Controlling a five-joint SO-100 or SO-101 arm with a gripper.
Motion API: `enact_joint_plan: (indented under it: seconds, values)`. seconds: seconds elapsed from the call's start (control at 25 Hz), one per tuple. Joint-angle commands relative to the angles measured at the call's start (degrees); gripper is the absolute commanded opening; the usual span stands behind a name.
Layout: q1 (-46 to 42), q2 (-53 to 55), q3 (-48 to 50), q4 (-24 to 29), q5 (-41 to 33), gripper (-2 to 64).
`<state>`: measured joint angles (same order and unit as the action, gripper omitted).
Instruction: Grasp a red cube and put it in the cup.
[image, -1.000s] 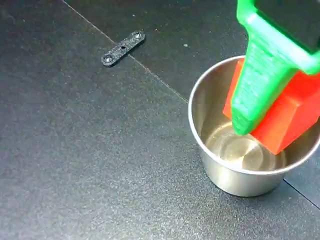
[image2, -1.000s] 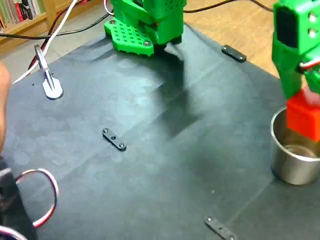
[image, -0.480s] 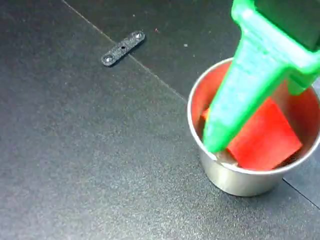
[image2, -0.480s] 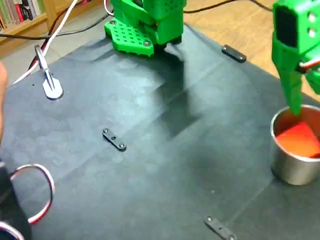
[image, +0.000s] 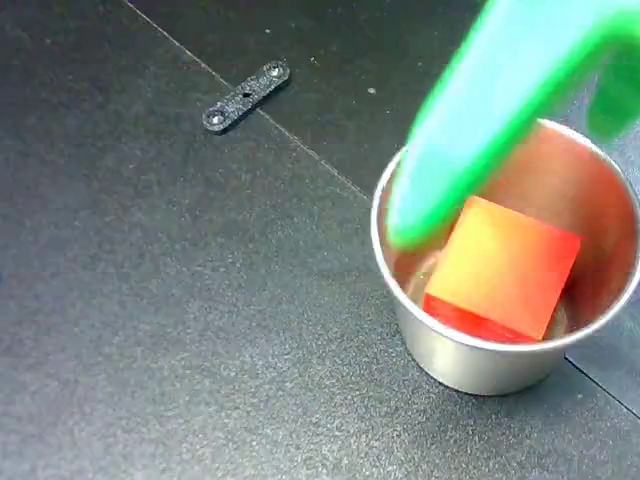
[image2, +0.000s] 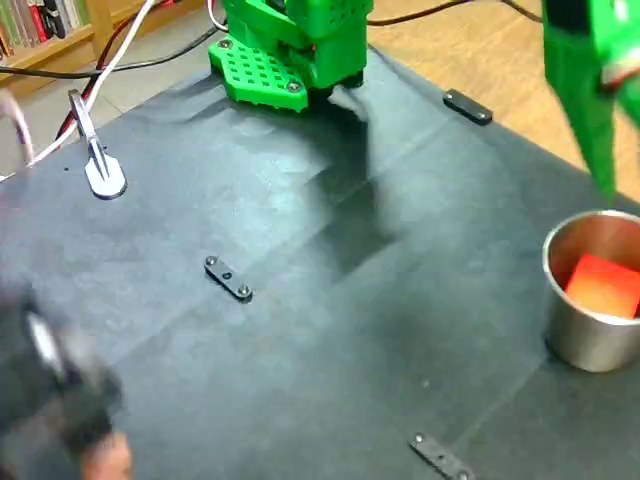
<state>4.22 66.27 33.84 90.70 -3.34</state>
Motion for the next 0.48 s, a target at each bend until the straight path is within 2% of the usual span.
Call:
enact_joint_plan:
  seconds: [0.0,0.44]
  values:
    - [-0.6,10.0,-1.2,0.4,0.4,38.8]
    - [-0.6,39.1,-1.1,0.5,0.4,38.8]
